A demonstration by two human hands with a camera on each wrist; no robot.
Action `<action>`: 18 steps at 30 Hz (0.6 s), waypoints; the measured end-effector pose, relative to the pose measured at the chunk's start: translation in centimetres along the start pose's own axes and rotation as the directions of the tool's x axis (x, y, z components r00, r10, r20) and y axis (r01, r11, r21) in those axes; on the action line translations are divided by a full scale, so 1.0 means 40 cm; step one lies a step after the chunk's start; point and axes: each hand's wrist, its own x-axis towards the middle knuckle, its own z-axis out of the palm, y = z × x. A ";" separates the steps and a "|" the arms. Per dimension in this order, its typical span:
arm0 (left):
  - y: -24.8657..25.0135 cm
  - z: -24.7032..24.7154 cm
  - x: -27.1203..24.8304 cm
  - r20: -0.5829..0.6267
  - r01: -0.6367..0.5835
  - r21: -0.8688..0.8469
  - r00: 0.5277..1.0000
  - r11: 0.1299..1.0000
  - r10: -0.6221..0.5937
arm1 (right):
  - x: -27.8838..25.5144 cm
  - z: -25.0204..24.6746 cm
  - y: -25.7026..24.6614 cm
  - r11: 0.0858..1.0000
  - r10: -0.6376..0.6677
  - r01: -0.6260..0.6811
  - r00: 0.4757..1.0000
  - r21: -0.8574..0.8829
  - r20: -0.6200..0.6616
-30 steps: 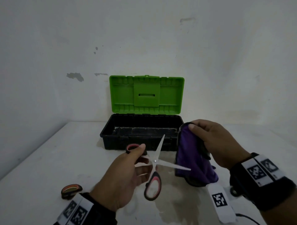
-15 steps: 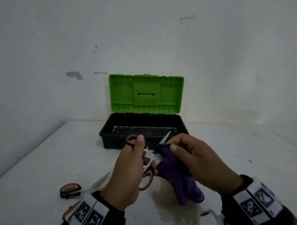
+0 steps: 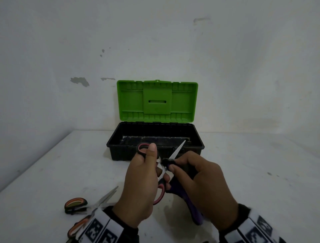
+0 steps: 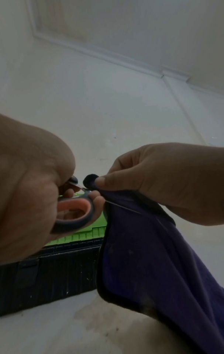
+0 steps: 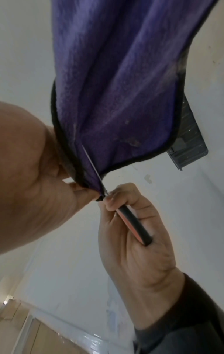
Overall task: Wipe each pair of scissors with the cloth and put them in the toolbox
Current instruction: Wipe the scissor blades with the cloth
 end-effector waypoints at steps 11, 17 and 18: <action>0.011 -0.001 -0.010 -0.005 -0.098 0.033 0.995 0.995 0.098 | 0.016 -0.006 0.008 0.971 0.050 -0.042 0.998 0.235 -0.029; 0.023 0.000 -0.012 0.020 -0.128 0.060 0.992 0.990 0.127 | 0.032 -0.002 0.001 0.982 0.116 -0.085 0.975 0.166 -0.188; 0.024 -0.001 -0.011 0.020 -0.125 0.059 0.992 0.990 0.124 | 0.040 -0.006 0.004 0.979 0.141 -0.105 0.967 0.173 -0.214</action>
